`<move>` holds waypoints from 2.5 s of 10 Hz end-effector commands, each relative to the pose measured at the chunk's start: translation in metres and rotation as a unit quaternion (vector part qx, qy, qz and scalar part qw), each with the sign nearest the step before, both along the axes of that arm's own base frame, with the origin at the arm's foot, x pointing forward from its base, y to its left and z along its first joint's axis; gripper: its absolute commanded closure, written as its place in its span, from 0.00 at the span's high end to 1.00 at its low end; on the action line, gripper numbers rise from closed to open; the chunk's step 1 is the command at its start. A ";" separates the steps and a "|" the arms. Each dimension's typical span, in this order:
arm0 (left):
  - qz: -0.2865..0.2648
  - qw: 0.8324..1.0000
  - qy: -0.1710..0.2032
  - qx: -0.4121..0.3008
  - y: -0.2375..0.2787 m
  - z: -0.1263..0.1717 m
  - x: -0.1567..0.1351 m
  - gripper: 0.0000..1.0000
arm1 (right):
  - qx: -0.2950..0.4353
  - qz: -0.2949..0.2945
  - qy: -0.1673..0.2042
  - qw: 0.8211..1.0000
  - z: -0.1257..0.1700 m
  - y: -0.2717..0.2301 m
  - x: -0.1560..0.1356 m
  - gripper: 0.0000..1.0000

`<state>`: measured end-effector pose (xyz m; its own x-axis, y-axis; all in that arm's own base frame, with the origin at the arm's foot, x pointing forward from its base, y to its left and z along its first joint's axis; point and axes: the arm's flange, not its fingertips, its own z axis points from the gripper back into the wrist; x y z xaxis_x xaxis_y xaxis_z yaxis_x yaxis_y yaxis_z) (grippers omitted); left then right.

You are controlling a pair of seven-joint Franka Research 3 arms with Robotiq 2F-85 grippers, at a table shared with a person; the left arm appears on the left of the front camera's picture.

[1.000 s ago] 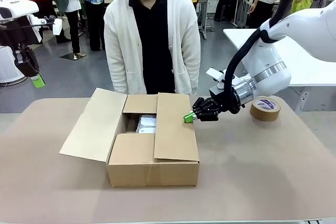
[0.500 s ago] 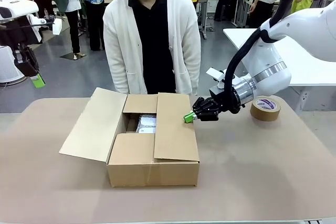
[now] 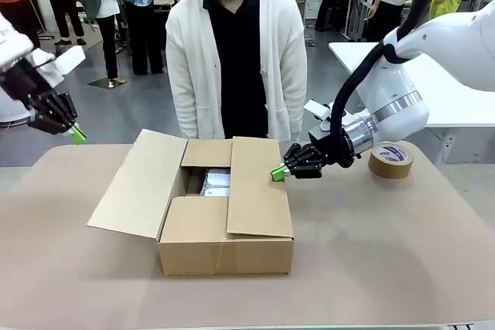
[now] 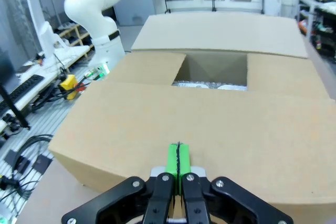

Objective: Wrap the clocks to prevent damage.
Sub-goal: Push the left (or right) flap of the Package Box to close it.

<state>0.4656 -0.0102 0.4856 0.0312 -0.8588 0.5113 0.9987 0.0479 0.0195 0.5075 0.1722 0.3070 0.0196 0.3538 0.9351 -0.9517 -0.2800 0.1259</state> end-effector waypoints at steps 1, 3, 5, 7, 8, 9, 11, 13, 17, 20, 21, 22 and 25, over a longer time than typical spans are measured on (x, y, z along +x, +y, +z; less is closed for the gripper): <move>-0.005 0.992 0.019 -0.127 0.019 -0.020 0.003 0.00 | 0.000 -0.002 0.000 1.000 -0.004 0.001 0.000 0.01; 0.039 0.984 0.030 -0.173 0.032 -0.047 -0.005 0.00 | 0.000 -0.002 0.000 1.000 -0.004 0.001 0.000 0.01; 0.034 0.989 0.020 -0.144 0.030 -0.038 -0.002 0.00 | 0.000 -0.002 0.000 1.000 -0.004 0.001 0.000 0.01; 0.034 0.989 0.020 -0.144 0.030 -0.038 -0.002 0.00 | 0.000 -0.002 0.000 1.000 -0.004 0.001 0.000 0.01; 0.034 0.989 0.020 -0.144 0.030 -0.038 -0.002 0.00 | 0.000 -0.002 0.000 1.000 -0.004 0.001 0.000 0.01; 0.038 0.987 0.030 -0.154 0.030 -0.042 -0.002 0.00 | 0.000 -0.002 0.000 1.000 -0.004 0.001 0.000 0.01; -0.014 0.981 0.042 -0.191 0.032 -0.088 0.023 0.00 | 0.000 -0.002 0.000 1.000 -0.004 0.001 0.000 0.01; -0.047 0.968 0.050 -0.240 0.033 -0.132 0.031 0.00 | 0.000 -0.002 0.000 1.000 -0.004 0.001 0.000 0.01; -0.134 0.935 0.046 -0.325 0.002 -0.165 0.026 0.00 | 0.000 -0.002 0.000 1.000 -0.004 0.001 0.000 0.01; -0.099 0.897 0.106 -0.417 -0.034 -0.168 0.015 0.00 | 0.000 -0.002 0.000 1.000 -0.004 0.001 0.000 0.01; -0.096 0.895 0.102 -0.424 -0.046 -0.161 0.013 0.00 | 0.000 -0.002 0.000 1.000 -0.004 0.001 0.000 0.01; -0.096 0.896 0.093 -0.424 -0.059 -0.155 0.011 0.00 | 0.000 -0.002 0.000 1.000 -0.004 0.001 0.000 0.01; -0.075 0.921 0.074 -0.374 -0.115 -0.172 0.011 0.00 | 0.000 -0.002 0.000 1.000 -0.004 0.001 0.000 0.01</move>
<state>0.4812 -0.1036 0.3194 0.0571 -0.2243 0.9729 0.9736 -0.2031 -0.1040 0.5076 0.1720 0.3072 0.0196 0.3536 0.9352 -0.9518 -0.2798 0.1257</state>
